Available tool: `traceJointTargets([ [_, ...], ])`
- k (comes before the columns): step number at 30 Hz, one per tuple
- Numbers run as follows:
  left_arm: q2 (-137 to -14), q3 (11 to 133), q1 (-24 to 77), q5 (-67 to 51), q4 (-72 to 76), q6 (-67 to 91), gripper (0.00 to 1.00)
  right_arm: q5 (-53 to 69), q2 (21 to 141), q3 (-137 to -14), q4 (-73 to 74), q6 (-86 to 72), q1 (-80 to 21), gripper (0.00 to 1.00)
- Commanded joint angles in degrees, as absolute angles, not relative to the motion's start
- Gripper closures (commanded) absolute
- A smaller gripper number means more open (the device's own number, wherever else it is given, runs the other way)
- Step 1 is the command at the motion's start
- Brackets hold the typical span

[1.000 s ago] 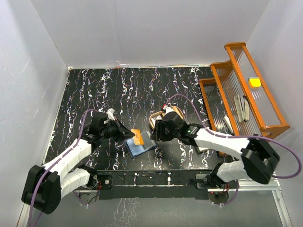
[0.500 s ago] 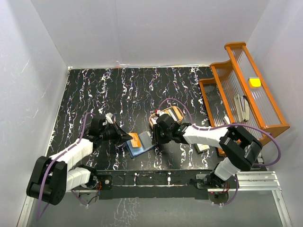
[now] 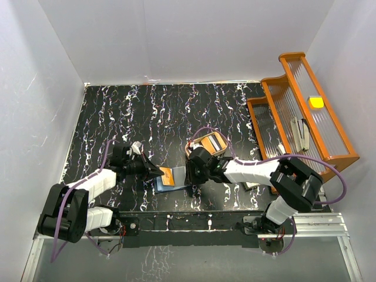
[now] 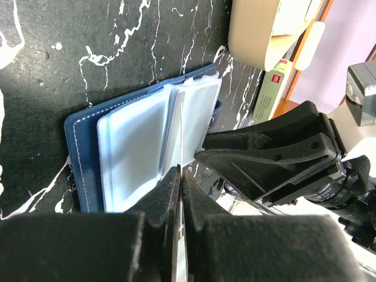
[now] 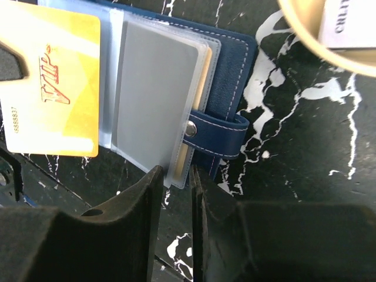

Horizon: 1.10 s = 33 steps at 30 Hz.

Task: Put the credit cards into the card holder
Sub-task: Insert the credit card into the card holder.

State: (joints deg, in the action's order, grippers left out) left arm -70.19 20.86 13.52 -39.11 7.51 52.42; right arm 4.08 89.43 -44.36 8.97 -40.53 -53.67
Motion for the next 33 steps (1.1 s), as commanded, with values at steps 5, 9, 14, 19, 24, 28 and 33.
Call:
traceJointTargets([
  [5, -70.3, 22.48, 12.23, -44.29, 5.85, 47.28, 1.0, 2.9, 88.06, -43.42, 8.8, -44.57, -55.81, 0.78],
  [9, -71.8, 23.46, 12.28, -45.87, 6.48, 46.36, 1.0, 1.13, 85.74, -45.43, 12.09, -44.16, -55.76, 0.76],
  [14, -72.56, 25.71, 12.24, -45.83, 4.87, 45.52, 1.0, -1.1, 82.63, -48.06, 14.48, -43.94, -55.79, 0.72],
  [19, -74.85, 28.37, 12.29, -45.12, 1.54, 44.2, 1.0, -3.31, 84.29, -50.3, 14.05, -43.61, -55.75, 0.71],
  [24, -77.51, 30.9, 12.15, -44.28, -3.16, 41.28, 1.0, -3.31, 88.13, -52.0, 13.27, -42.99, -55.76, 0.71],
  [28, -78.13, 31.78, 12.13, -44.89, -3.72, 40.54, 1.0, -3.77, 90.53, -52.19, 13.27, -41.93, -55.68, 0.72],
  [33, -80.4, 32.22, 12.11, -46.47, -2.76, 41.06, 1.0, -5.45, 92.63, -51.45, 13.81, -40.99, -55.6, 0.76],
])
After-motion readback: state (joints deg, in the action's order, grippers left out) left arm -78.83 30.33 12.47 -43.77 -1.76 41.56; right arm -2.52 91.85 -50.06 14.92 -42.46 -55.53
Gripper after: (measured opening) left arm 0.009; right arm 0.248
